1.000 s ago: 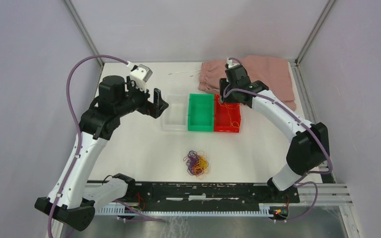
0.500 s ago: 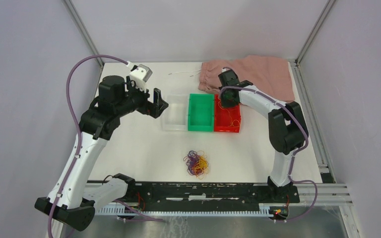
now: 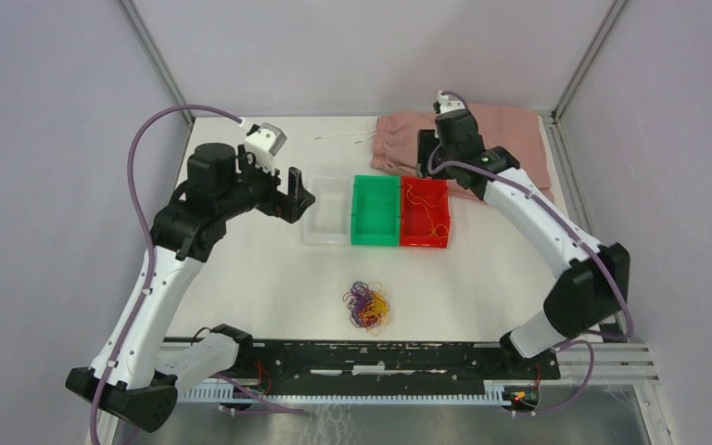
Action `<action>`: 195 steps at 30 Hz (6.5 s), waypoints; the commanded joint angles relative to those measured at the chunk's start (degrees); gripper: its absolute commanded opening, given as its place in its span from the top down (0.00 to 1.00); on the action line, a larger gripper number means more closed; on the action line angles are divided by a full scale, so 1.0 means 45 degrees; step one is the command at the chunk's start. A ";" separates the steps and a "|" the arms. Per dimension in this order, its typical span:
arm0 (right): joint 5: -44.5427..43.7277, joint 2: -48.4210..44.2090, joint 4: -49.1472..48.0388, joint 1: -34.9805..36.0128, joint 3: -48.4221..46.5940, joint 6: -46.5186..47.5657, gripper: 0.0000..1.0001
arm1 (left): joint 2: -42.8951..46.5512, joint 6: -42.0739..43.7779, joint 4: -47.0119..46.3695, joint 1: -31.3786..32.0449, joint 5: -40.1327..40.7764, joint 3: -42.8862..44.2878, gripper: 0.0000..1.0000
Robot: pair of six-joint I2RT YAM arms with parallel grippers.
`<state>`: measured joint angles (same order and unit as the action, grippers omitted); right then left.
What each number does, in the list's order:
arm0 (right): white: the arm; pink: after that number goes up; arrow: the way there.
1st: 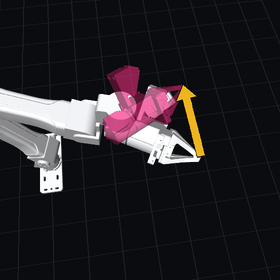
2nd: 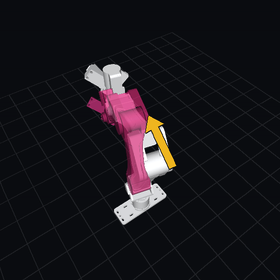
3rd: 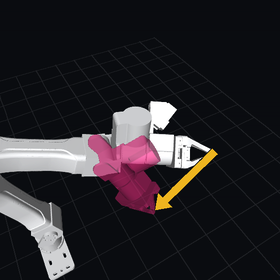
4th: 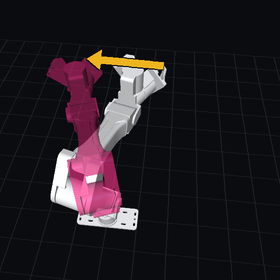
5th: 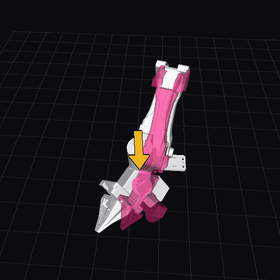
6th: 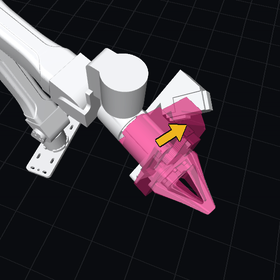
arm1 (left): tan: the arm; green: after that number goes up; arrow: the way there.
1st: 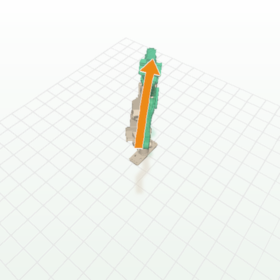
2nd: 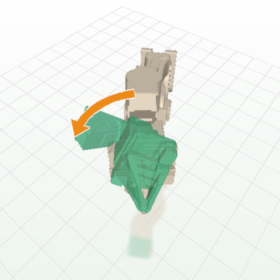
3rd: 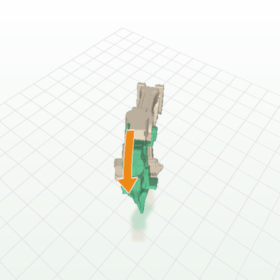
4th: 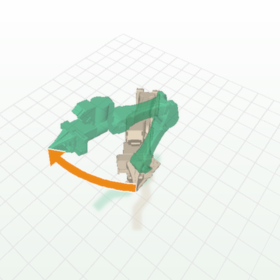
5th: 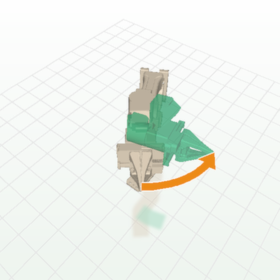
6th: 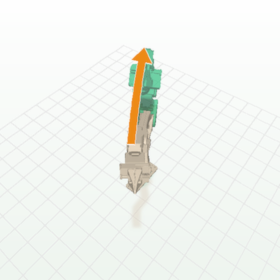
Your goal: Untangle the cables
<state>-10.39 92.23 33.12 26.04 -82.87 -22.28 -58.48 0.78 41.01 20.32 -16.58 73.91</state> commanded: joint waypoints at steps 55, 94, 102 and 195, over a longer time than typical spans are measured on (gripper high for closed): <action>0.5404 -0.3550 -0.3671 0.5399 0.8903 -0.1564 0.51 | 0.0848 0.1547 0.0766 -0.0059 -0.2038 -0.0488 0.01; 0.5027 -0.2897 -0.4724 0.5384 0.9274 -0.0681 0.46 | 0.1336 0.1855 0.1048 -0.0044 -0.3127 -0.0820 0.01; 0.5299 -0.2069 -0.6429 0.5384 0.9411 -0.1375 0.58 | 0.1430 0.1876 0.1063 -0.0045 -0.3213 -0.0782 0.01; 0.3926 -0.7188 -1.0766 0.7548 0.9050 -0.2651 0.45 | 0.3564 -0.0339 -0.3264 0.1363 -0.7412 -0.3809 0.97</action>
<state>8.88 60.25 -5.50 59.64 -43.51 -36.69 -42.28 4.73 30.28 26.48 -48.64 53.71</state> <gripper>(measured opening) 0.553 0.051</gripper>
